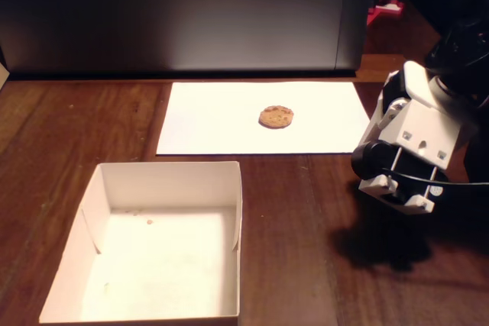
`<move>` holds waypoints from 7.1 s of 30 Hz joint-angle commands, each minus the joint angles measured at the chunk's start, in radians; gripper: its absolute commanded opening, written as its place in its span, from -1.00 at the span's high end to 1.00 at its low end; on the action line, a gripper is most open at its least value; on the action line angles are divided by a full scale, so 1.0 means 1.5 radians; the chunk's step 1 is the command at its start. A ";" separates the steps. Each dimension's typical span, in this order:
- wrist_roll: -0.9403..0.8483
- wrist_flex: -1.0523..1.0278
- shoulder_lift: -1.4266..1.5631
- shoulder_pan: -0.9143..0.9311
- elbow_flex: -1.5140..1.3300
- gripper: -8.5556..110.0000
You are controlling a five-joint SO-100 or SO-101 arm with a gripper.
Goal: Grasp a mini cookies block and put it in the white box.
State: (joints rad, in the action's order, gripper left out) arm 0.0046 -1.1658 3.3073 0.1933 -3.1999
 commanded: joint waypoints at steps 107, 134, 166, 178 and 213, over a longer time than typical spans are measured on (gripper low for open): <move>0.127 0.057 -1.088 0.235 0.935 0.29; 0.164 0.001 -1.301 0.229 1.048 0.18; 0.152 -0.051 -1.432 0.232 1.166 0.15; 0.147 -0.074 -1.469 0.219 1.205 0.16; 0.172 -0.075 -1.471 0.217 1.216 0.15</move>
State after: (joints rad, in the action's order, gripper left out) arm 0.2608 -1.2901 1.0354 0.5338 -1.4343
